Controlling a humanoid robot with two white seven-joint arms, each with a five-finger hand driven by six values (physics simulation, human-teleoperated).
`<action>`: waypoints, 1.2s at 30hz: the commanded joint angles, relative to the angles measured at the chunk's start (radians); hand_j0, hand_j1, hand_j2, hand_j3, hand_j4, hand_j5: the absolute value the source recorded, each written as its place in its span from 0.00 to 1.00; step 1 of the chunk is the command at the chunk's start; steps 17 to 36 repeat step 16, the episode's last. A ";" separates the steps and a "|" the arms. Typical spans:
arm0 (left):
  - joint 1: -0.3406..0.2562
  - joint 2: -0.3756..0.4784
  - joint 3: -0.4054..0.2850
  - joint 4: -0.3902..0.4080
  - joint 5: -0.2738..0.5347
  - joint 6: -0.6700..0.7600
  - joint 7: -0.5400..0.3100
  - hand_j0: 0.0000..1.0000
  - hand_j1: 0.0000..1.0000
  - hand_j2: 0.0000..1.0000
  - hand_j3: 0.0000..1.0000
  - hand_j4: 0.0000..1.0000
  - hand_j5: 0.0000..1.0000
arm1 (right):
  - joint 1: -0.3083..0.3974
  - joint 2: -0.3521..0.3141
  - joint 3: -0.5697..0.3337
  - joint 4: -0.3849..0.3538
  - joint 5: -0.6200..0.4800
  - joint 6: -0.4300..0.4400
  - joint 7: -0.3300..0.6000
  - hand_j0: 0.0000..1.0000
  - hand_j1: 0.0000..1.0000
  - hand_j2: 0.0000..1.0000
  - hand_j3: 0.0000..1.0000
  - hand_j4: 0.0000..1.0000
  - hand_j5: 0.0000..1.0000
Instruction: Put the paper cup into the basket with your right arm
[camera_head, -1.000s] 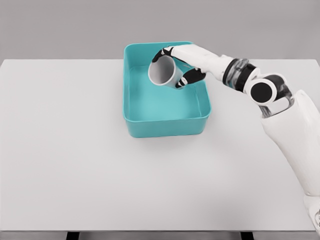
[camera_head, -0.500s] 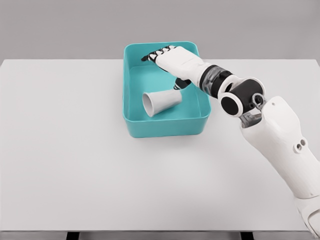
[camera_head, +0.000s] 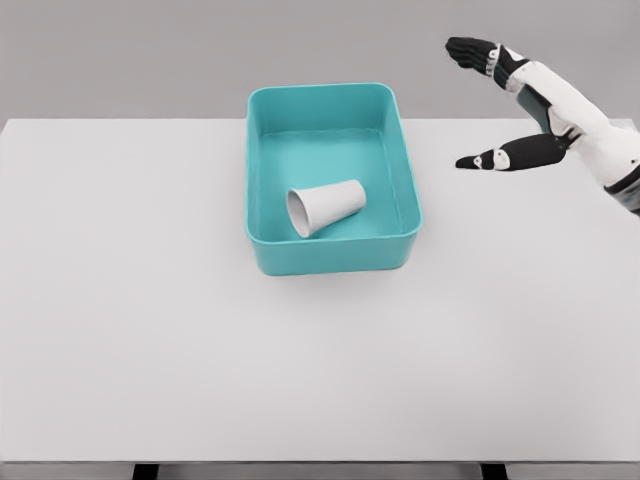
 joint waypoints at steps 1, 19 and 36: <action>0.000 0.000 0.000 0.000 0.000 0.000 0.000 1.00 1.00 1.00 1.00 1.00 1.00 | 0.000 -0.014 -0.023 0.024 -0.007 0.008 0.000 1.00 1.00 1.00 1.00 1.00 1.00; 0.000 0.000 0.000 0.000 0.000 0.000 -0.001 1.00 1.00 1.00 1.00 1.00 1.00 | 0.106 -0.019 -0.072 0.047 0.081 0.028 0.000 1.00 1.00 1.00 1.00 1.00 1.00; 0.000 0.000 0.000 0.000 0.000 0.000 -0.001 1.00 1.00 1.00 1.00 1.00 1.00 | 0.106 -0.019 -0.072 0.047 0.081 0.028 0.000 1.00 1.00 1.00 1.00 1.00 1.00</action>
